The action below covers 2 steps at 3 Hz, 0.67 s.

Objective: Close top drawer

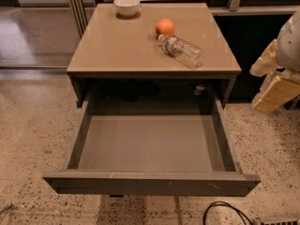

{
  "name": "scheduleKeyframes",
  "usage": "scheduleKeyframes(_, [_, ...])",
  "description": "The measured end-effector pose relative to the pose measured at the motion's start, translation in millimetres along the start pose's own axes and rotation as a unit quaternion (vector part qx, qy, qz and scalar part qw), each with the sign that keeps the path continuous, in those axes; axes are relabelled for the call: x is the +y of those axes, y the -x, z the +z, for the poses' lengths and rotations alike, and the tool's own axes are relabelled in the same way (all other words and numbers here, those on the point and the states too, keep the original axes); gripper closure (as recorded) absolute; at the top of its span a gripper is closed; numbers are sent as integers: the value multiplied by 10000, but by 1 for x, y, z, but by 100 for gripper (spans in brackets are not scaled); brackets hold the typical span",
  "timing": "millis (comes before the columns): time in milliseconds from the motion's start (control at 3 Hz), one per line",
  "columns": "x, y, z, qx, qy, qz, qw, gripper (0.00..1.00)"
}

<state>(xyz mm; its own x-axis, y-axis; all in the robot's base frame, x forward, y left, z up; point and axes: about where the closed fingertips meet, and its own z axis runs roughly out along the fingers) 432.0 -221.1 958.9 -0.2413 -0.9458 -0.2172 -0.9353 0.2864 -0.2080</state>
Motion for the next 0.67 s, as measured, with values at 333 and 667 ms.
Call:
scheduleKeyframes(333, [0,0,0,0,-1,0,10000,65])
scheduleKeyframes(667, [0,0,-1,-2,-25,1,10000,88])
